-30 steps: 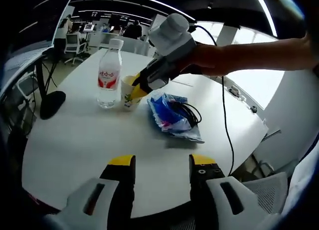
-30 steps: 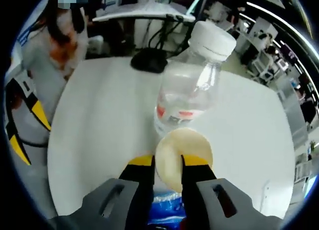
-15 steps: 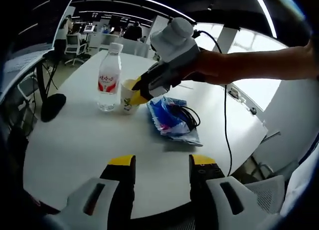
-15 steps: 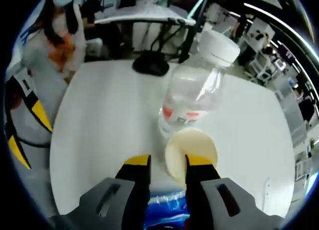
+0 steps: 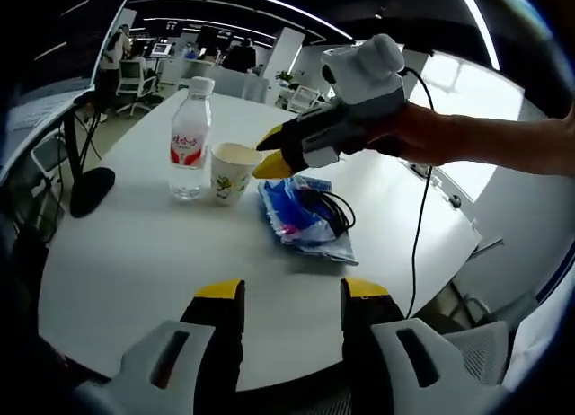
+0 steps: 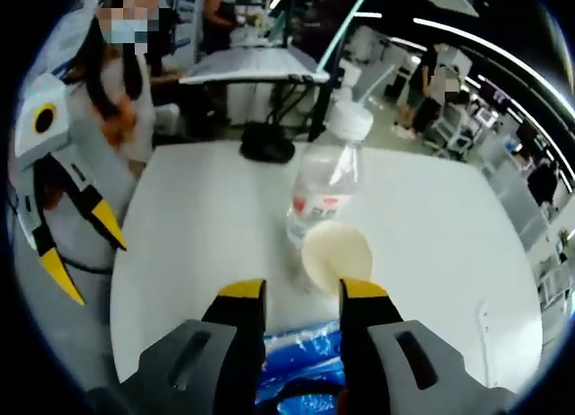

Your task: Arrange the tabletop items into an orderly group along one side of the table until the central work area is clear of visible clutter.

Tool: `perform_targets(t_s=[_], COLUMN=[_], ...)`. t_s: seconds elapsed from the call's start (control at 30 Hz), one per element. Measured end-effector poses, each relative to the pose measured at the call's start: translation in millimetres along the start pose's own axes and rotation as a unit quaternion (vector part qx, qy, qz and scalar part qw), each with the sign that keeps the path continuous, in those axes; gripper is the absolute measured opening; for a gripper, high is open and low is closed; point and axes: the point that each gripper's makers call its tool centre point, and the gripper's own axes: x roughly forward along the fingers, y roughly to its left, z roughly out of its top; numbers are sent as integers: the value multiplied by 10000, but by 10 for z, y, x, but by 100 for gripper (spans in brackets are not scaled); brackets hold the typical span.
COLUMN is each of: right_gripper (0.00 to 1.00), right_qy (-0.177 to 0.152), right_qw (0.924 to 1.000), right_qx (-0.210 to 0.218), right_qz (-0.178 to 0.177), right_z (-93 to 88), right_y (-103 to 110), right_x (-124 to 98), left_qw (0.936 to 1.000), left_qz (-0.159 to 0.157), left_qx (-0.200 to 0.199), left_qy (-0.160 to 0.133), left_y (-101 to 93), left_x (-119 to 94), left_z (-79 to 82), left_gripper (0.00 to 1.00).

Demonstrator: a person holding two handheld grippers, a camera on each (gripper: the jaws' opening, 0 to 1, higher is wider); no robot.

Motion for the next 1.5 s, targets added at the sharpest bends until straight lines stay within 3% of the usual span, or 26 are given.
perform_targets(t_s=[0.33, 0.47, 0.73, 1.1, 1.5], right_gripper=[30, 30, 28, 28, 28], right_qy=[-248, -290, -50, -107, -164], right_qw=[9962, 9935, 9885, 9667, 9417], right_qx=[759, 1001, 1353, 2332, 3098], right_qz=[-354, -466, -673, -1048, -1305], right_z=[-268, -469, -1069, -1576, -1943], right_y=[-93, -84, 46, 270, 604], right_x=[-342, -496, -784, -1078, -1262], left_qw=[10000, 9999, 9998, 9998, 9997], left_qz=[23, 54, 77, 18, 119], left_qx=[-59, -94, -177, -196, -223], left_qy=[18, 23, 22, 90, 75], left_y=[-46, -55, -67, -167, -152], left_x=[-9, -18, -24, 35, 25], left_z=[-13, -16, -19, -52, -68], left_gripper=[41, 41, 41, 40, 40])
